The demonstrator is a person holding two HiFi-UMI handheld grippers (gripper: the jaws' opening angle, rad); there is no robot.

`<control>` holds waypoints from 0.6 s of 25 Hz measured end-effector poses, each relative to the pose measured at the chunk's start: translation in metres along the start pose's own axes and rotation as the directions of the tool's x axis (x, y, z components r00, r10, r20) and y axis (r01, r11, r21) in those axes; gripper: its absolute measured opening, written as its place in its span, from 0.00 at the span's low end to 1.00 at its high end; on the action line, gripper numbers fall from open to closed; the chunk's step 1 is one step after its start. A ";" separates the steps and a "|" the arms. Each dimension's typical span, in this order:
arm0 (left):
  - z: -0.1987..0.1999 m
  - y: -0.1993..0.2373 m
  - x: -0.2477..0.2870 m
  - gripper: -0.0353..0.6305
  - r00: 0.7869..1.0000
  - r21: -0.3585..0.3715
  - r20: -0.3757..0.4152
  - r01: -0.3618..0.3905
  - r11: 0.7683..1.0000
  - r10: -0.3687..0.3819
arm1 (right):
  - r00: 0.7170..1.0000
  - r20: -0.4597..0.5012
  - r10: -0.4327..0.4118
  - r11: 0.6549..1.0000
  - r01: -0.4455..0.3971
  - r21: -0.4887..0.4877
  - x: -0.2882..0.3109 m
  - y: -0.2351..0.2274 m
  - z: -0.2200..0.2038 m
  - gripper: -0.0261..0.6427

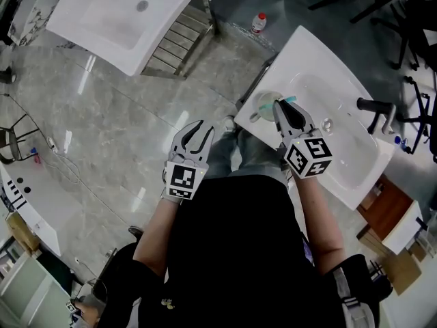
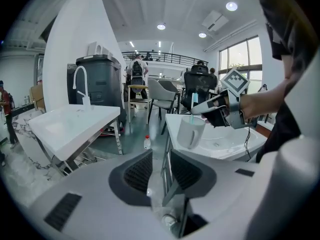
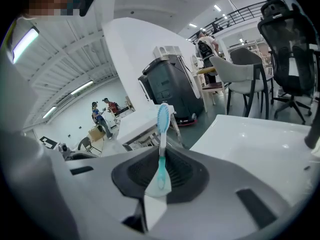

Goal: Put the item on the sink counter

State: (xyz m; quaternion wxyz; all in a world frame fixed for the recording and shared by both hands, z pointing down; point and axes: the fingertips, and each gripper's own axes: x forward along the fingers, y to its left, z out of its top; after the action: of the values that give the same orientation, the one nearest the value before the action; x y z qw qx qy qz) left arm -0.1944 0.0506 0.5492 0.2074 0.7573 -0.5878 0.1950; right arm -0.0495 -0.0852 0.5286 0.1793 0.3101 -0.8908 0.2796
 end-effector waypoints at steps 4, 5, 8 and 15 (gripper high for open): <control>-0.002 0.002 0.001 0.24 1.000 -0.009 -0.006 -0.006 1.000 0.006 | 1.000 -0.010 -0.010 1.000 0.010 -0.001 0.004 -0.005 0.001 0.12; -0.002 0.002 0.001 0.24 1.000 -0.012 -0.008 -0.008 1.000 0.008 | 1.000 -0.012 -0.012 1.000 0.012 -0.004 0.004 -0.005 0.001 0.12; -0.003 0.003 0.001 0.24 1.000 -0.019 -0.007 -0.014 1.000 0.014 | 0.999 -0.024 -0.024 1.000 0.024 -0.016 0.006 -0.008 0.000 0.12; -0.004 0.006 0.002 0.24 1.000 -0.033 -0.003 -0.023 0.999 0.023 | 0.998 -0.049 -0.041 0.997 0.038 -0.067 0.008 -0.009 -0.001 0.12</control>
State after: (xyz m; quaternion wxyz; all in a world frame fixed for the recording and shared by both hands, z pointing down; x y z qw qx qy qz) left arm -0.2001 0.0497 0.5540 0.2184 0.7466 -0.5994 0.1887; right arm -0.0499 -0.0944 0.5366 0.2172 0.3146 -0.8884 0.2543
